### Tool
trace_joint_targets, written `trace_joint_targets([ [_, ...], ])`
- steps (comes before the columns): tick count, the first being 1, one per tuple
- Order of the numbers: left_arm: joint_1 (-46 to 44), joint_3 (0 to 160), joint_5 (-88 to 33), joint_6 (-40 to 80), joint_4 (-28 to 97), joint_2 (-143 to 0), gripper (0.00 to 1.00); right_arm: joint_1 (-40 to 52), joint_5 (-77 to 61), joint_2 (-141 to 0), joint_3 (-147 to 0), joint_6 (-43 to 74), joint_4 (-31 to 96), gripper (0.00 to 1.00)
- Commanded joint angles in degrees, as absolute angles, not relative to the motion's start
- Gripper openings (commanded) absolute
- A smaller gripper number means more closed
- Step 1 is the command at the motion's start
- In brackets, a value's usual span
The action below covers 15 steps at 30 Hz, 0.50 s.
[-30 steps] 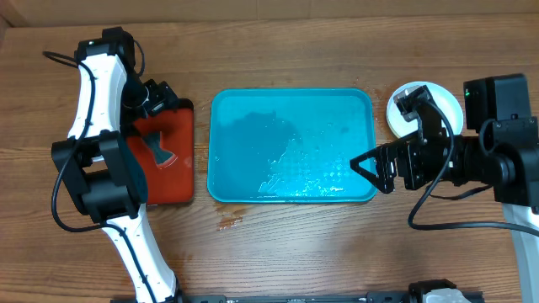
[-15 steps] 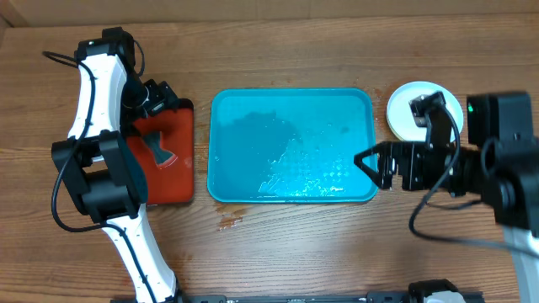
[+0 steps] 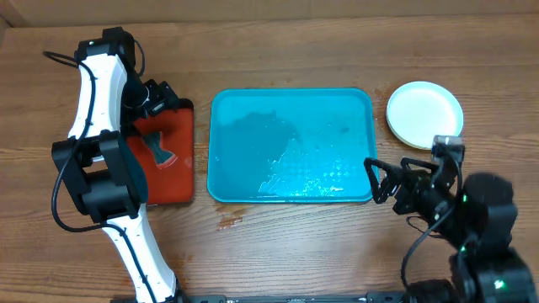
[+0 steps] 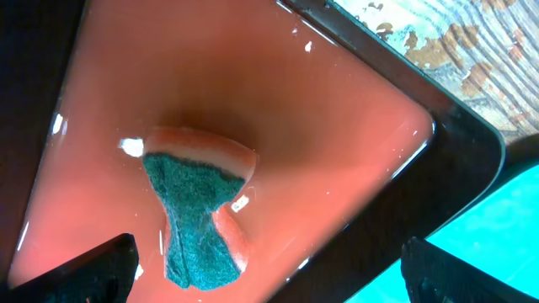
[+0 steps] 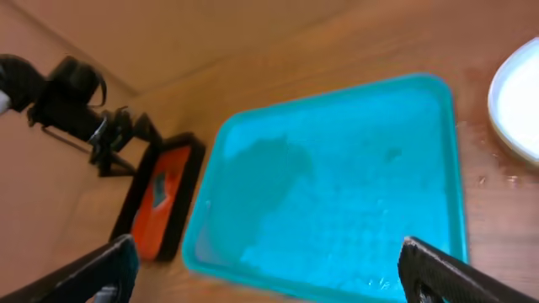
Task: Clean dirty plates on tray and stack at the side
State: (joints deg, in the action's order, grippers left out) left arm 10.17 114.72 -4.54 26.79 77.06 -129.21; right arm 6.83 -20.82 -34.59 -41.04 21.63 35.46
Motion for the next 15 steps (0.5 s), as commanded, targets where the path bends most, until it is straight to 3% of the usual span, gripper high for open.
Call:
trace_joint_targets([
  [1,10.1,115.8,-4.9,26.1,77.1,-128.1,1.00,7.0,-15.0,-29.0,-32.4,22.8,27.8,1.00],
  [8,9.3,115.8,-4.9,26.1,77.0,-128.1,1.00,7.0,-9.7,-15.4,-12.2,22.8,3.8,1.00],
  [15,9.3,115.8,-4.9,26.1,77.0,-128.1,1.00,7.0,-2.3,-7.7,-5.9,22.8,0.1,1.00],
])
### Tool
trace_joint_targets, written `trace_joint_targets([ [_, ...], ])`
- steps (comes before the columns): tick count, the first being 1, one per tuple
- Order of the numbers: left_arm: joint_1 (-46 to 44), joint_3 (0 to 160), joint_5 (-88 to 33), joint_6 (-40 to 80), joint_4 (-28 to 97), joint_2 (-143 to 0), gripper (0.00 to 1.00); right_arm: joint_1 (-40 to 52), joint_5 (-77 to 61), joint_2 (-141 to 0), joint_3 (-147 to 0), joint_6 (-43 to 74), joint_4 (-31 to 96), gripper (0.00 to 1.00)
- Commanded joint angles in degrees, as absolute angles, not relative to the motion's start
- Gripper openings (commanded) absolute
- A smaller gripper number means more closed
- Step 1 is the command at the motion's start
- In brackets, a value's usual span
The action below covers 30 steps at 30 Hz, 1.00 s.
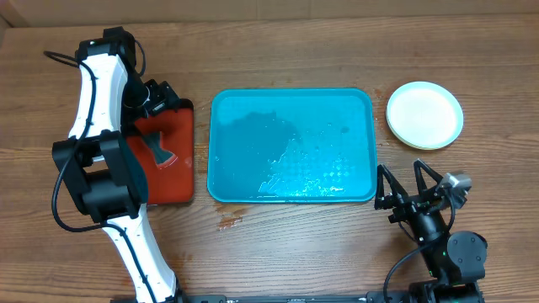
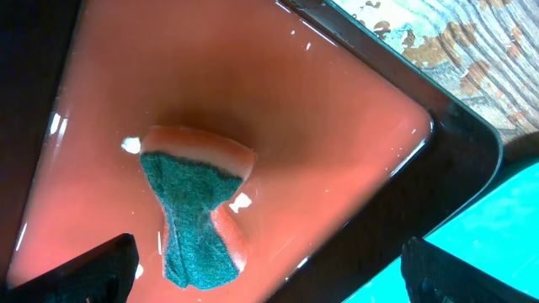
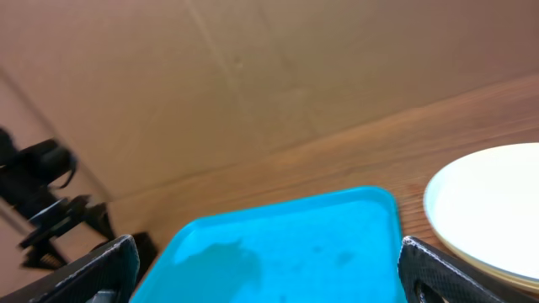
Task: Clean dirty plates on tray and stack at the side
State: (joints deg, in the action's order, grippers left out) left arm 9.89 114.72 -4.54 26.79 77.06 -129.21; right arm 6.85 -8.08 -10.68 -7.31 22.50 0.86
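The blue tray (image 1: 290,145) lies mid-table, wet, with no plate on it; the right wrist view also shows the blue tray (image 3: 286,244). The white plates (image 1: 424,114) are stacked on the wood to its right, and the edge of this plate stack (image 3: 497,210) shows in the right wrist view. My left gripper (image 1: 162,94) hangs open over the red tray (image 2: 337,143), with the green and orange sponge (image 2: 198,210) lying loose below it. My right gripper (image 1: 408,189) is open and holds nothing, off the blue tray's front right corner.
The red tray (image 1: 164,156) with the sponge (image 1: 160,151) sits left of the blue tray, its dark rim (image 2: 472,160) close to the blue one. Water spots mark the wood in front of the blue tray. A cardboard wall (image 3: 253,67) backs the table.
My right arm has drawn back toward the table's front edge and tilted up, so its camera looks more level across the tray. The left arm, the sponge and the plates have not moved.
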Motion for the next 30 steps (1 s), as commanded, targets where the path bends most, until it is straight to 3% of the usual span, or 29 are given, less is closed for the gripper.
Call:
trace_joint_targets([
  [1,9.3,115.8,-4.9,26.1,77.0,-128.1,1.00,7.0,-1.3,-7.0,-5.6,22.8,0.1,1.00],
  [14,9.3,115.8,-4.9,26.1,77.0,-128.1,1.00,2.5,1.3,-0.1,-0.5,22.7,-1.8,1.00],
  [30,9.3,115.8,-4.9,26.1,77.0,-128.1,1.00,2.5,1.2,-0.2,-0.5,19.9,4.8,1.00],
])
